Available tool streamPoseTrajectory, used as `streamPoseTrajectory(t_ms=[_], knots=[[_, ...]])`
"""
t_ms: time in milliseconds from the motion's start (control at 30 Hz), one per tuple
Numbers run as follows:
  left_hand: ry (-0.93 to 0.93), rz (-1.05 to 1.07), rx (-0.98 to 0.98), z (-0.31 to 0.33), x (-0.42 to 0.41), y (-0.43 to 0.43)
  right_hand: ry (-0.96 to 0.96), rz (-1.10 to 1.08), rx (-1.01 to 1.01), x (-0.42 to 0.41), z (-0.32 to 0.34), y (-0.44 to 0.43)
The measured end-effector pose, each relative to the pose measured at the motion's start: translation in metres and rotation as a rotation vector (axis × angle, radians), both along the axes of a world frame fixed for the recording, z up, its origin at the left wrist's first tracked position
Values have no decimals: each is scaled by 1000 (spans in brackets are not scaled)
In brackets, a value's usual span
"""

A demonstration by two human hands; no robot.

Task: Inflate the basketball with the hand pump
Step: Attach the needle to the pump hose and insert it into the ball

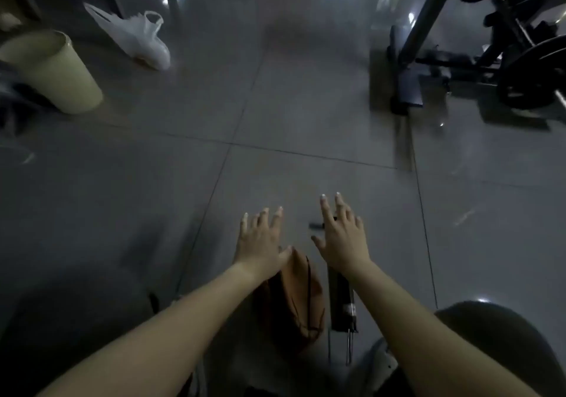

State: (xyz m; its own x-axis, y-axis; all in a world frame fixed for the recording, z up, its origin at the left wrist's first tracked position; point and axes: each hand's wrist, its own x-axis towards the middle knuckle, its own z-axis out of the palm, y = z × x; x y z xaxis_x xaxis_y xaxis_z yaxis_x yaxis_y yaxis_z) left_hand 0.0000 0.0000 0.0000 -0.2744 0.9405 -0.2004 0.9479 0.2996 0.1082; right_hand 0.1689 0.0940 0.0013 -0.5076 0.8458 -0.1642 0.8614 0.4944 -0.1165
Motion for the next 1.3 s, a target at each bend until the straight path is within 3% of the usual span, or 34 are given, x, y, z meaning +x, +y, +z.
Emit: streamPoseTrajectory(t_ms=[167,300,433,633,933,1067,1233,1300], knots=[[-123,-33,-229,-1,19,-37,-179,42,-439,20,-11,-60],[-198,-55,-325,12,32,-48,-176,117,-576,29,11,-74],[-176,-66,-432,10,40,-43,-117,-1,-588,40,-3,-71],[-269,-45,-433,-16,48,4,-142,-183,-664,54,-54,-24],[-255,-139,-441,-110,32,109,184,-679,-737,58,-177,65],[-463,54,-394,-155,37,141,278,-849,-809,54,-235,84],[-610,267,-402,-182,32,144,140,-826,-775,49,-264,80],[-669,283,-435,-181,28,142,240,-888,-840,52,-263,81]])
